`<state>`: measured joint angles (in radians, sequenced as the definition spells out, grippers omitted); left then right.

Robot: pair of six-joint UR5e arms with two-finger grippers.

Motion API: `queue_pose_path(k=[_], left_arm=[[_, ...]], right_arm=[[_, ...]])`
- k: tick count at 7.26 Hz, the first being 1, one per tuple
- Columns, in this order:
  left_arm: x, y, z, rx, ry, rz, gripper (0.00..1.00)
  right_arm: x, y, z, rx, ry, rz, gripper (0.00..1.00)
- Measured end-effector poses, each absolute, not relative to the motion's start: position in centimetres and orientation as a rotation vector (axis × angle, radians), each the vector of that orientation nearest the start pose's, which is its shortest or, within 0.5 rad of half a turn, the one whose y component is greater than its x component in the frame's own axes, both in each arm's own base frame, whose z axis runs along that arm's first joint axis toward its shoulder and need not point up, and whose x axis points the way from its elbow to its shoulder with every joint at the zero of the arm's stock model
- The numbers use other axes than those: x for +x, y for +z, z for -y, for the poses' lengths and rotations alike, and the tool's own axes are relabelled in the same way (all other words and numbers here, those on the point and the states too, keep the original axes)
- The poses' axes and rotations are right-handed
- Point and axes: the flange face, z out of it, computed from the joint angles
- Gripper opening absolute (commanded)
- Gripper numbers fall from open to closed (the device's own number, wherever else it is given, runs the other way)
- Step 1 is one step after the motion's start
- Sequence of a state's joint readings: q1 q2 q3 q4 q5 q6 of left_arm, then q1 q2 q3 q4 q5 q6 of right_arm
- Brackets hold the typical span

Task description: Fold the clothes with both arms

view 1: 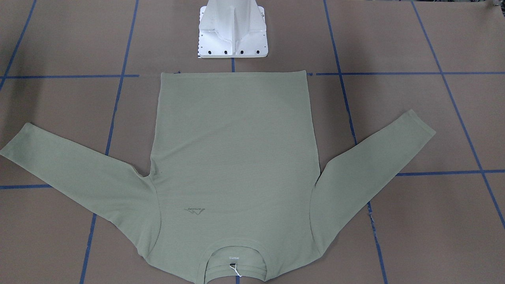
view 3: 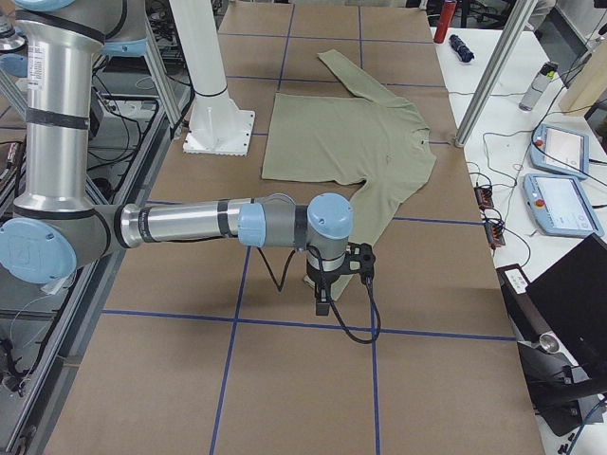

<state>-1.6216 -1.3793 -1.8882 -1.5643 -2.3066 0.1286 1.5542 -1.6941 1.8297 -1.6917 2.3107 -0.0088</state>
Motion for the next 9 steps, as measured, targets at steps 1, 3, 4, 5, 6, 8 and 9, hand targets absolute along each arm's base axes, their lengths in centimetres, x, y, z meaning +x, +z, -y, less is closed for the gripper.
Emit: queue_pose_path(k=[1, 3, 4, 5, 6, 8, 9], left_arm=[[-8.8, 58.6, 41.4, 0.21, 0.131, -0.718, 1.0], [-8.8, 56.6, 42.4, 0.363, 0.184, -0.695, 1.0], [-8.9, 55.8, 43.6, 0.484, 0.229, -0.679, 1.0], [-9.0, 55.8, 44.5, 0.595, 0.27, -0.664, 1.0], [-9.0, 56.5, 44.8, 0.667, 0.295, -0.657, 1.0], [-9.0, 57.6, 44.9, 0.705, 0.31, -0.653, 1.0], [-9.0, 57.6, 44.8, 0.711, 0.313, -0.652, 1.0]], right_arm=[[5.8, 59.7, 44.3, 0.024, -0.035, 0.74, 1.0], [5.8, 55.8, 46.6, 0.104, -0.063, 0.736, 1.0], [5.8, 53.8, 48.0, 0.157, -0.082, 0.737, 1.0], [5.7, 52.9, 48.5, 0.206, -0.102, 0.749, 1.0], [5.5, 52.9, 48.3, 0.255, -0.124, 0.77, 1.0], [3.2, 54.0, 47.6, 0.323, -0.108, 0.815, 1.0], [-0.3, 55.1, 47.2, 0.342, -0.057, 0.831, 1.0]])
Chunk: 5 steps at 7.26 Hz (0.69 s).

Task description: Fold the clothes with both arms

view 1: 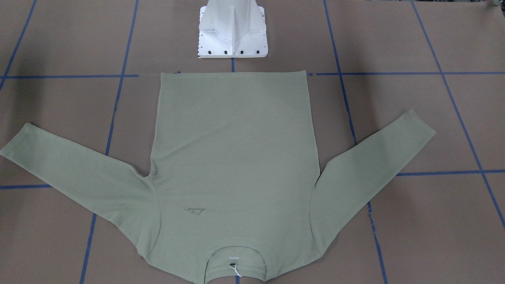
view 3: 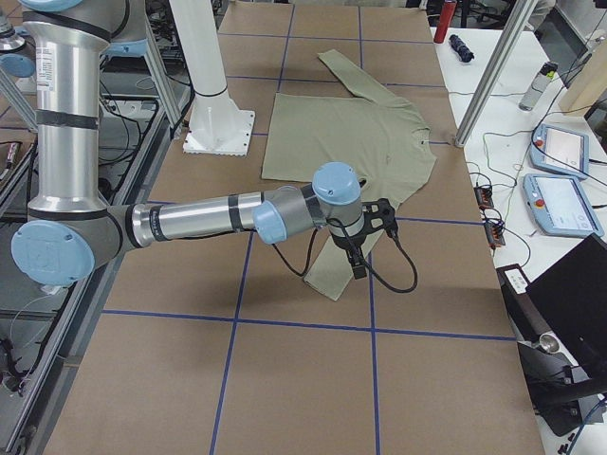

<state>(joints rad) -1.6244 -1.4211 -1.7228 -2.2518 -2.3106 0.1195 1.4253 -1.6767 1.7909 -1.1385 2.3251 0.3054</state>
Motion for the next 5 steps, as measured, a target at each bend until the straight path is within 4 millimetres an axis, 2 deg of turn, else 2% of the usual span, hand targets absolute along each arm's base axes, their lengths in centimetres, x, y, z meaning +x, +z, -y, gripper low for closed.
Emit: queue_pose_path(k=[1, 2, 3, 4, 5], left_arm=[[-9.0, 57.5, 44.8, 0.715, 0.314, -0.652, 1.0], [-9.0, 57.4, 44.8, 0.717, 0.315, -0.651, 1.0], [-9.0, 57.4, 44.8, 0.719, 0.316, -0.651, 1.0], [-9.0, 57.3, 44.8, 0.72, 0.317, -0.651, 1.0], [-9.0, 57.2, 44.8, 0.722, 0.317, -0.651, 1.0]], right_arm=[[-4.5, 57.2, 46.8, 0.37, -0.005, 0.835, 1.0], [-8.4, 60.4, 46.3, 0.398, 0.037, 0.846, 0.92], [-11.2, 63.1, 45.8, 0.415, 0.083, 0.866, 0.89], [-13.0, 64.7, 45.4, 0.416, 0.121, 0.878, 0.87], [-13.9, 66.0, 45.2, 0.407, 0.14, 0.873, 0.86]])
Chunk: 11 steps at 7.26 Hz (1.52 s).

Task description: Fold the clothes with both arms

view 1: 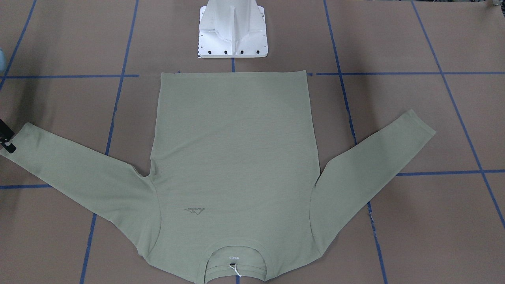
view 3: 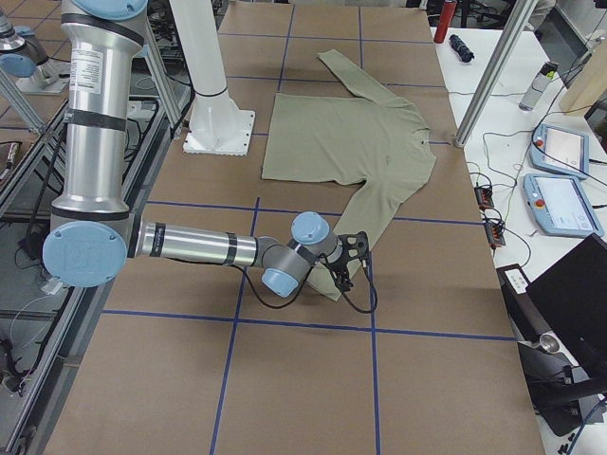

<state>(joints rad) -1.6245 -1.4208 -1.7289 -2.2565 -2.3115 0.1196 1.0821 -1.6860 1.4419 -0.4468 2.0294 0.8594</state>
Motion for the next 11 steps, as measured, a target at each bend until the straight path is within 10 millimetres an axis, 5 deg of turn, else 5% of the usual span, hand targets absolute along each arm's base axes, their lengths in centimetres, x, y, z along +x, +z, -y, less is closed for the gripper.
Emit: queue_pose_path(k=[4, 10, 11], left_arm=[[-9.1, 57.1, 44.8, 0.724, 0.318, -0.651, 1.0], [-9.0, 57.0, 44.8, 0.731, 0.322, -0.649, 1.0], [-9.0, 57.0, 44.8, 0.731, 0.322, -0.649, 1.0]], right_arm=[[-14.2, 69.6, 44.0, 0.355, 0.16, 0.838, 0.85], [-15.6, 70.0, 43.3, 0.339, 0.13, 0.837, 0.82], [-15.7, 70.1, 43.2, 0.338, 0.129, 0.836, 0.74]])
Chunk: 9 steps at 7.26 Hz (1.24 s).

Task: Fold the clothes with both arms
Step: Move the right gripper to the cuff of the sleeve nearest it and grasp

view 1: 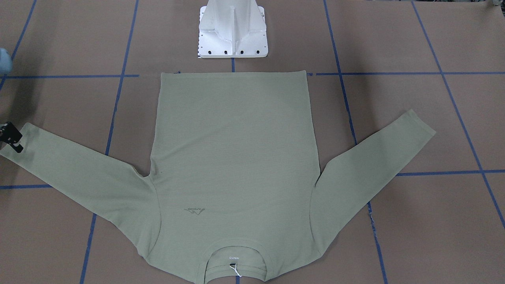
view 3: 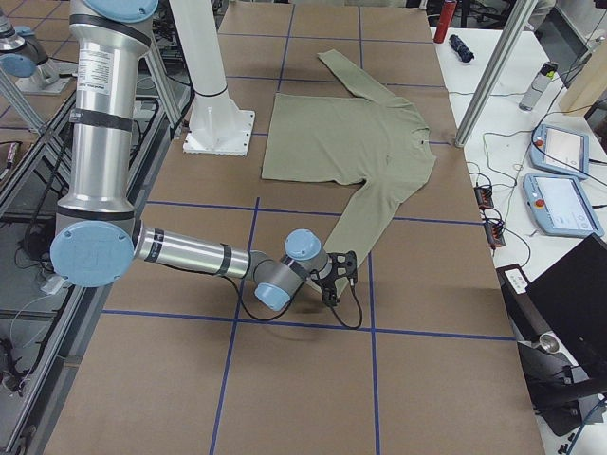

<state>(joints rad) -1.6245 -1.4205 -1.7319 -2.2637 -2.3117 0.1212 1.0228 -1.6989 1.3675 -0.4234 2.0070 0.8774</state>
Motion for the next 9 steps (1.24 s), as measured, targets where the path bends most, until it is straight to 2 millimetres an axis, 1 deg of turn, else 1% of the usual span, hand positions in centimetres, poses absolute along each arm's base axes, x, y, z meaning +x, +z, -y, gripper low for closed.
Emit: queue_pose_path(k=[1, 3, 4, 5, 6, 8, 9], left_arm=[[-9.0, 57.0, 44.8, 0.732, 0.322, -0.649, 1.0], [-9.0, 57.0, 44.8, 0.732, 0.323, -0.649, 1.0], [-9.0, 57.0, 44.8, 0.732, 0.323, -0.649, 1.0], [-9.0, 57.0, 44.8, 0.732, 0.324, -0.649, 1.0], [-9.0, 57.0, 44.8, 0.732, 0.324, -0.649, 1.0], [-9.0, 57.0, 44.8, 0.732, 0.324, -0.649, 1.0], [-9.0, 57.0, 44.8, 0.732, 0.324, -0.649, 1.0]], right_arm=[[-15.7, 70.1, 43.2, 0.338, 0.129, 0.835, 0.7], [-15.8, 70.2, 43.2, 0.338, 0.128, 0.833, 0.68], [-15.8, 70.2, 43.2, 0.34, 0.128, 0.831, 0.52], [-15.8, 70.2, 43.2, 0.341, 0.128, 0.83, 0.1], [-15.8, 70.2, 43.2, 0.341, 0.128, 0.829, 0.0], [-15.9, 69.7, 43.3, 0.345, 0.125, 0.837, 0.0], [-16.1, 68.9, 43.4, 0.353, 0.12, 0.848, 0.0]])
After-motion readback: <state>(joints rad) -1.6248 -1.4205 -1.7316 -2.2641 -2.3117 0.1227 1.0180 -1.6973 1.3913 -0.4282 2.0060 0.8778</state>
